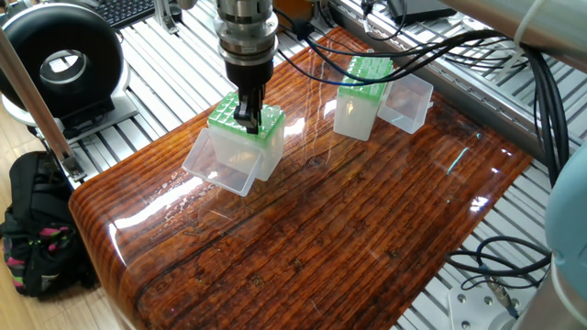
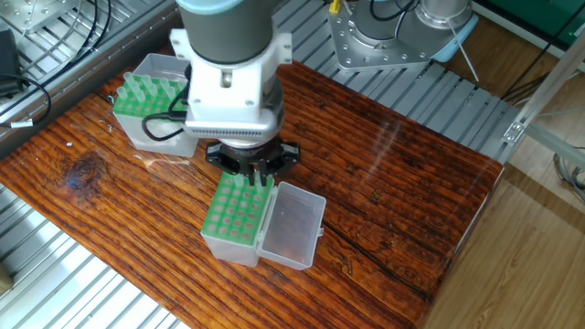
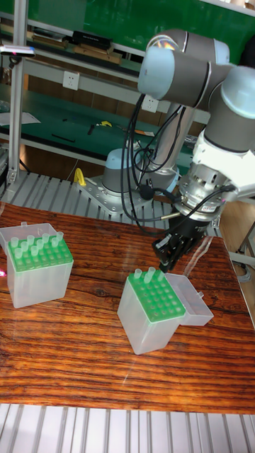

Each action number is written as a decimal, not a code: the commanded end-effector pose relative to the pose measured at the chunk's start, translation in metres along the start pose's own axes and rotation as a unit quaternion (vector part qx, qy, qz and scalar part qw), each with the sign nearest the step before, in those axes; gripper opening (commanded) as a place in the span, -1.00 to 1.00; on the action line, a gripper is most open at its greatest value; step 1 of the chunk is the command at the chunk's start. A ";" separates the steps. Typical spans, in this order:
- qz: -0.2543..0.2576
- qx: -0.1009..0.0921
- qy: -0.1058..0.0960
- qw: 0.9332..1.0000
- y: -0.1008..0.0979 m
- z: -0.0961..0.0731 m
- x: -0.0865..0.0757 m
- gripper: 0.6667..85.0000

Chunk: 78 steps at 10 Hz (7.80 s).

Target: Transfer all large pipette tips from one holder to another

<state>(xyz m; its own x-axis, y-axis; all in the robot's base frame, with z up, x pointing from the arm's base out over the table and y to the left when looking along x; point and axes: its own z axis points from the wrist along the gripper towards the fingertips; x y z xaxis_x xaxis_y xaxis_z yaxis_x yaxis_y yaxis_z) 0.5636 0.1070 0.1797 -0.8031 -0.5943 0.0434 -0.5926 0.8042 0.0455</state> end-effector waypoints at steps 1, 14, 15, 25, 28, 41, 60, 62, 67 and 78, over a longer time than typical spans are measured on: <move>0.000 -0.008 0.003 1.000 -0.001 -0.022 -0.003 -0.67; 0.010 -0.028 0.009 1.000 0.015 -0.104 0.011 -0.68; 0.011 -0.024 0.009 1.000 0.016 -0.106 0.014 -0.68; 0.077 0.007 -0.010 0.997 -0.003 -0.109 0.025 -0.89; 0.082 0.038 -0.033 0.995 -0.020 -0.110 0.015 -0.89; -0.039 0.022 -0.053 0.998 -0.100 -0.130 0.103 -0.84; 0.010 0.047 -0.063 0.997 -0.158 -0.112 0.173 -0.79; 0.003 0.051 -0.060 0.997 -0.165 -0.113 0.177 -0.79; -0.017 0.050 -0.063 0.997 -0.185 -0.104 0.173 -0.79; -0.011 0.021 -0.052 0.998 -0.176 -0.092 0.183 -0.78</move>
<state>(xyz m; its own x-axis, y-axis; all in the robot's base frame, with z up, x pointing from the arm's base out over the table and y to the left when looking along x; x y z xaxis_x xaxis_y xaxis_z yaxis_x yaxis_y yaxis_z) 0.5267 -0.1448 0.2710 -0.7908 -0.6096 -0.0554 -0.6105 0.7920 -0.0011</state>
